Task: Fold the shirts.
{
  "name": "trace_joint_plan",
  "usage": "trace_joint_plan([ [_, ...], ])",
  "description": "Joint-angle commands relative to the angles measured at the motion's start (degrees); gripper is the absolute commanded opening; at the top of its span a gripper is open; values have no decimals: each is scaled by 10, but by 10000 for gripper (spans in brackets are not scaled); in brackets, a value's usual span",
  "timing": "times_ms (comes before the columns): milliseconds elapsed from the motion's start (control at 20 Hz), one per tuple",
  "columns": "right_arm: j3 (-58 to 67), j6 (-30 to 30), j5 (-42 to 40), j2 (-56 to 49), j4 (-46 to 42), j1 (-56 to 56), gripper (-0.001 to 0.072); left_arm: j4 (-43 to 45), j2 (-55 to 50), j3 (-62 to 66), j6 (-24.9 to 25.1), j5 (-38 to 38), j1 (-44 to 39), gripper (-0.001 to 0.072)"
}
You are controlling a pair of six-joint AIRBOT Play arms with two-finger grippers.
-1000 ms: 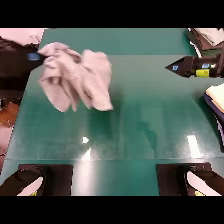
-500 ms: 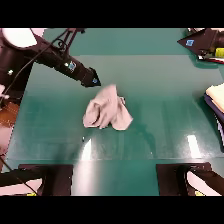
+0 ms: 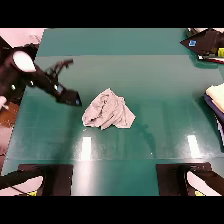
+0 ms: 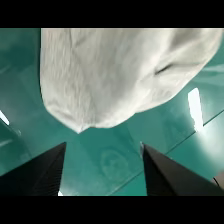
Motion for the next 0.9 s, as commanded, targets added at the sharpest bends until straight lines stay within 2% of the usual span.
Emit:
trace_joint_plan([
  [0, 0, 0, 3, 0, -5, 1, 15, -14, 29, -175, 21, 76, 5, 538],
  [200, 0, 0, 7, 0, -3, 1, 15, -113, 29, -290, 80, 193, 5, 538],
  [400, 0, 15, 14, 0, -3, 1, 15, -157, 29, -322, 79, 287, 5, 538],
  [550, 0, 15, 29, 0, -3, 1, 15, -205, 29, -322, 80, 325, 5, 536],
  [600, 0, 15, 37, 0, -3, 1, 15, -214, 28, -322, 80, 339, 5, 424],
  [650, 0, 15, 45, 0, -3, 1, 15, -220, 28, -322, 80, 352, 5, 167],
  [750, 0, 15, 65, 0, -3, 3, 15, -229, 29, -322, 80, 352, 5, 25],
  [850, -17, 17, 75, 2, -2, 16, 15, -219, 29, -312, 80, 326, 5, 23],
])
